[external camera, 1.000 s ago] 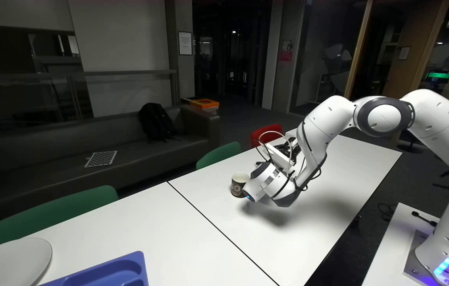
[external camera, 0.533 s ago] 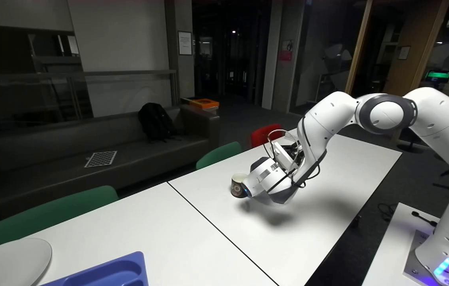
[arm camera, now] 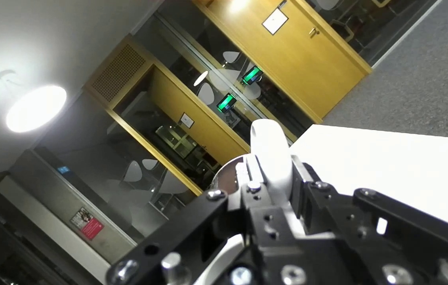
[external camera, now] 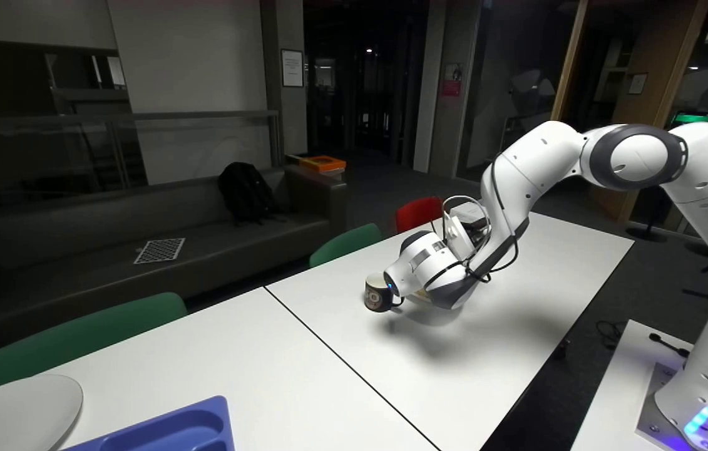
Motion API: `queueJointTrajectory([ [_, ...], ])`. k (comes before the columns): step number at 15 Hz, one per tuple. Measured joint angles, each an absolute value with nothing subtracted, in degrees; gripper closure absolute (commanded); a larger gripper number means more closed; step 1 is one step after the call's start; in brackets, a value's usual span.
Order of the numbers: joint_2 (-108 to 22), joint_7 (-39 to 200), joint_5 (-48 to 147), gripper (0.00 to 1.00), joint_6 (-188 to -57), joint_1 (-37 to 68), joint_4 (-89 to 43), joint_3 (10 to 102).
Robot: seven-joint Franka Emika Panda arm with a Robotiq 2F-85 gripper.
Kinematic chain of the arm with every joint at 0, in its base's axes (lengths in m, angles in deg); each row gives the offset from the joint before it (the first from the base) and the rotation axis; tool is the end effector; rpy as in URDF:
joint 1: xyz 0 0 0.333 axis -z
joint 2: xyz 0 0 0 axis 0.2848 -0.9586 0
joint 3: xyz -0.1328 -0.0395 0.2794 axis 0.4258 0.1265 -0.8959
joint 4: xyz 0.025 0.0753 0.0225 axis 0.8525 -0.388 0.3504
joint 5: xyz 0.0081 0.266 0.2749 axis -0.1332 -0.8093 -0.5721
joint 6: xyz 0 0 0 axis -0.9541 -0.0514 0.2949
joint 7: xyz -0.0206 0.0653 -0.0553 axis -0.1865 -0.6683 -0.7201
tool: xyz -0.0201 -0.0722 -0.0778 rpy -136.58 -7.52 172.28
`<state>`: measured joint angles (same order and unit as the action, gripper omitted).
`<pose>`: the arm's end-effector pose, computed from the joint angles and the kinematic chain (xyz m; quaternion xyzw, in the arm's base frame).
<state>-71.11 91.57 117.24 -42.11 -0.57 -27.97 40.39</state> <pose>0.5398 0.1302 0.2063 0.6175 0.1712 -0.3317 0.6924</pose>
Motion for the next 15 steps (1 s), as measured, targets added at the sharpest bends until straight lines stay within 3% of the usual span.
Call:
queueJointTrajectory([
  [15,-53.4,121.1,114.1,0.95,-61.3,3.8,-47.9,40.8],
])
